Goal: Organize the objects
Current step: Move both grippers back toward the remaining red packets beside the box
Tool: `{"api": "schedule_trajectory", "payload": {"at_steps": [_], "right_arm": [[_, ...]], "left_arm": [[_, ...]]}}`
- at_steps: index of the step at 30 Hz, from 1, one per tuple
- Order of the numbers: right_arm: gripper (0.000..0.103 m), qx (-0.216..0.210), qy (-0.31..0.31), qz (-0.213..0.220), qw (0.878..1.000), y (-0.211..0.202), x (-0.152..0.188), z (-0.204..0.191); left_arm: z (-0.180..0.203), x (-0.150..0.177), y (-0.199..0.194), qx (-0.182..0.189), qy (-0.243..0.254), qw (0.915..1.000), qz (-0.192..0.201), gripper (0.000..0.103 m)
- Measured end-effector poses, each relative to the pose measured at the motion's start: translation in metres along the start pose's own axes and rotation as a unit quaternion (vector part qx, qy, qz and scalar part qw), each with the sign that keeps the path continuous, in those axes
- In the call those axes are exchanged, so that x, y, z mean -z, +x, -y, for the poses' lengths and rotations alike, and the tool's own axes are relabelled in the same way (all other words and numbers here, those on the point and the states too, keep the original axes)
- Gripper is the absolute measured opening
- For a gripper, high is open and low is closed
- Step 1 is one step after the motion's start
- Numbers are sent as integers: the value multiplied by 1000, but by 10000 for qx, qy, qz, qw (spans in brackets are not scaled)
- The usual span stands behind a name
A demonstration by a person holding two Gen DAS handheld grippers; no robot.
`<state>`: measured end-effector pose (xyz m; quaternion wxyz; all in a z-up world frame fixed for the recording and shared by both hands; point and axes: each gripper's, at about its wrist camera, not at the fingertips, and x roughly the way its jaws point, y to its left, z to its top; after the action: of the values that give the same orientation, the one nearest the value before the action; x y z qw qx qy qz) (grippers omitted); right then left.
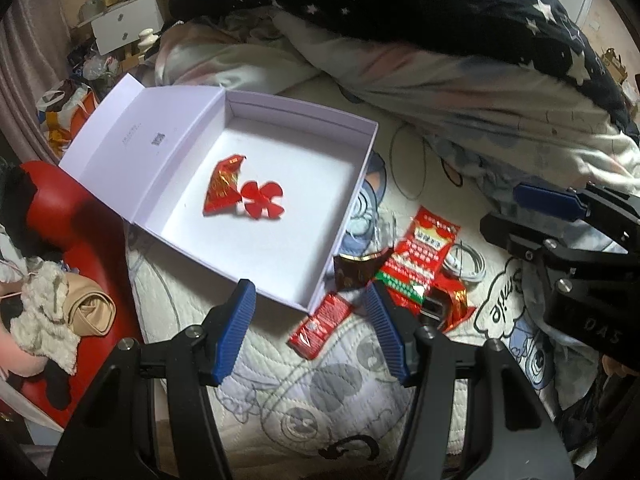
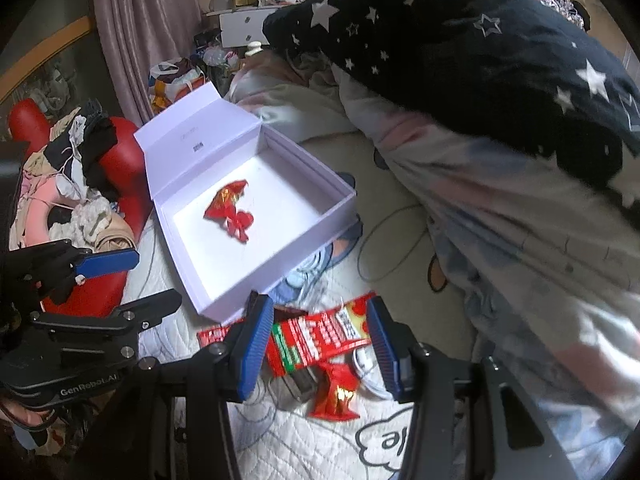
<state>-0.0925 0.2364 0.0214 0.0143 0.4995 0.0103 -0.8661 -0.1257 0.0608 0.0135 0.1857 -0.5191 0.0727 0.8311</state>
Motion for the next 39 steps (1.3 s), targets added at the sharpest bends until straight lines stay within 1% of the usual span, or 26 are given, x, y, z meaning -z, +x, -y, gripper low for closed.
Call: {"api": "schedule_trajectory", "payload": {"at_steps": [3, 7, 16, 21, 24, 25, 26, 28, 30, 34, 39], "right_arm": [[49, -32, 47, -81, 10000, 4, 11, 3], [49, -80, 102, -177, 9998, 9, 25, 6], [49, -242, 211, -444, 9985, 29, 56, 13], [49, -478, 334, -591, 9965, 40, 70, 19], [49, -526, 375, -669, 9957, 46, 77, 22], [49, -548, 384, -690, 9954, 47, 79, 23], [49, -579, 396, -717, 9950, 49, 81, 24], [50, -701, 438, -771, 9936, 53, 87, 27], [52, -730, 475, -807, 9929, 56, 92, 30], [53, -782, 548, -937, 9910, 66, 98, 36], [53, -779, 732, -1008, 9891, 77, 104, 45]], "left_arm": [[2, 9, 4, 36, -40, 10000, -66, 57], [1, 17, 6, 64, -136, 9999, -52, 57], [1, 38, 23, 134, -263, 9993, -246, 57], [5, 48, 34, 245, -298, 9985, -392, 57], [10, 51, 41, 281, -269, 9981, -481, 57], [12, 52, 46, 236, -247, 9978, -572, 61], [13, 53, 48, 227, -236, 9976, -608, 62], [14, 56, 53, 296, -257, 9972, -640, 62], [14, 57, 57, 329, -312, 9967, -674, 63], [11, 58, 66, 272, -376, 9960, -762, 63], [-3, 58, 74, 390, -650, 9940, -785, 63]]}}
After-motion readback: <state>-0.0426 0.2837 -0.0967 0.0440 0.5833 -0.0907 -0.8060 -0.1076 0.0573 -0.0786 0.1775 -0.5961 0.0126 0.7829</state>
